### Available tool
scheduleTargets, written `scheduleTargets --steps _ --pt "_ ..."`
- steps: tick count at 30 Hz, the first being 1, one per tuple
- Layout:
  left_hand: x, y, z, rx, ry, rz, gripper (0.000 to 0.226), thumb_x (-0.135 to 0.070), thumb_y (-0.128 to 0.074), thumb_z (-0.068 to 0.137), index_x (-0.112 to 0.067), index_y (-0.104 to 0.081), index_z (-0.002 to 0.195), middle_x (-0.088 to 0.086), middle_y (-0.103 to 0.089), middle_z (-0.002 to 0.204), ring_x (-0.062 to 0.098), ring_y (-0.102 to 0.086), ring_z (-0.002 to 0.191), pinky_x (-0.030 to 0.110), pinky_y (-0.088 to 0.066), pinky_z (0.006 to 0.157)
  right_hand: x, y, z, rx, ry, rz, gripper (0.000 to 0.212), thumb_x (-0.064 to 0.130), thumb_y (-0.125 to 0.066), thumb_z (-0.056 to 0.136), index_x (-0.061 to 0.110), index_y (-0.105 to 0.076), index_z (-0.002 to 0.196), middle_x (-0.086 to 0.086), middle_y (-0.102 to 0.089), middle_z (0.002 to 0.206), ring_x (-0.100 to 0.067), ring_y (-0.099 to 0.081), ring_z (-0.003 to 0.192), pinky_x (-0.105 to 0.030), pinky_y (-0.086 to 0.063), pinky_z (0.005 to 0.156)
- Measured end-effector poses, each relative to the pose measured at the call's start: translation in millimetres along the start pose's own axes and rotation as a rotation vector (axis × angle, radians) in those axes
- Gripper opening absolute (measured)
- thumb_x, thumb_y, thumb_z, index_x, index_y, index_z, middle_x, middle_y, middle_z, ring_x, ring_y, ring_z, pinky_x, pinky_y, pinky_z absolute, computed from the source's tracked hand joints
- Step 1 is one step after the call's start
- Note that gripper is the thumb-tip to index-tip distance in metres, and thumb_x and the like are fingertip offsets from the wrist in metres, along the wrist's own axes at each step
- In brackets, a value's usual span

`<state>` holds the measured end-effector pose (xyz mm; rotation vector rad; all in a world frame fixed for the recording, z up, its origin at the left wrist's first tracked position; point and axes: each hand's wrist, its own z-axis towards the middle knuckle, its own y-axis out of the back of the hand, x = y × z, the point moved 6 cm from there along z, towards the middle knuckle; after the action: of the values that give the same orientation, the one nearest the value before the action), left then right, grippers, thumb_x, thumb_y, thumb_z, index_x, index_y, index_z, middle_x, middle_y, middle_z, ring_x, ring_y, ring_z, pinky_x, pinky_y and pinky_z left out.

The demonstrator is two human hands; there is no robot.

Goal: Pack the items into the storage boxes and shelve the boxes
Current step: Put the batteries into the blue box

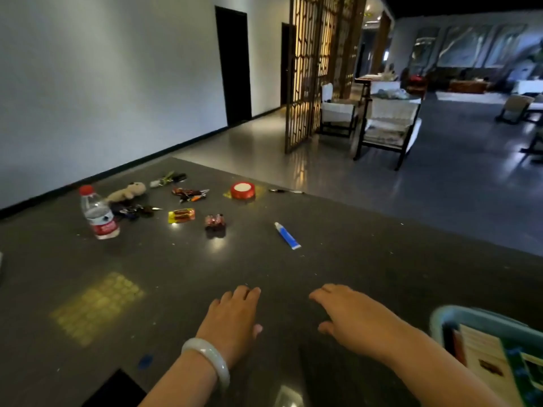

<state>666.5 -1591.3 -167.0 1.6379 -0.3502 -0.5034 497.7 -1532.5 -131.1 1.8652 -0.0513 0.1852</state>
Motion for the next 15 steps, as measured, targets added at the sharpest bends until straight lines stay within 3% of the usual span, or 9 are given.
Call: scheduleTargets --steps 8,15 --pt "108.7 2.6 46.7 0.005 0.046 -0.035 0.075 -0.043 -0.057 0.092 -0.022 -0.016 0.151 0.002 -0.023 0.153 0.024 -0.028 0.139 0.04 -0.028 0.113 54.8 3.2 101.9 0.031 -0.002 0.058 0.063 0.034 -0.059 0.09 0.034 -0.028 0.145 0.006 -0.034 0.149 -0.014 -0.037 0.133 -0.032 -0.035 0.106" --pt "165.7 -16.0 104.0 0.066 0.047 -0.067 0.078 -0.045 -0.057 0.091 -0.021 -0.014 0.152 0.005 -0.016 0.157 0.027 -0.018 0.144 0.044 -0.023 0.116 71.3 -2.6 170.9 0.079 -0.055 0.121 0.063 0.035 -0.059 0.091 0.033 -0.028 0.145 0.005 -0.032 0.15 -0.014 -0.036 0.134 -0.034 -0.033 0.109"
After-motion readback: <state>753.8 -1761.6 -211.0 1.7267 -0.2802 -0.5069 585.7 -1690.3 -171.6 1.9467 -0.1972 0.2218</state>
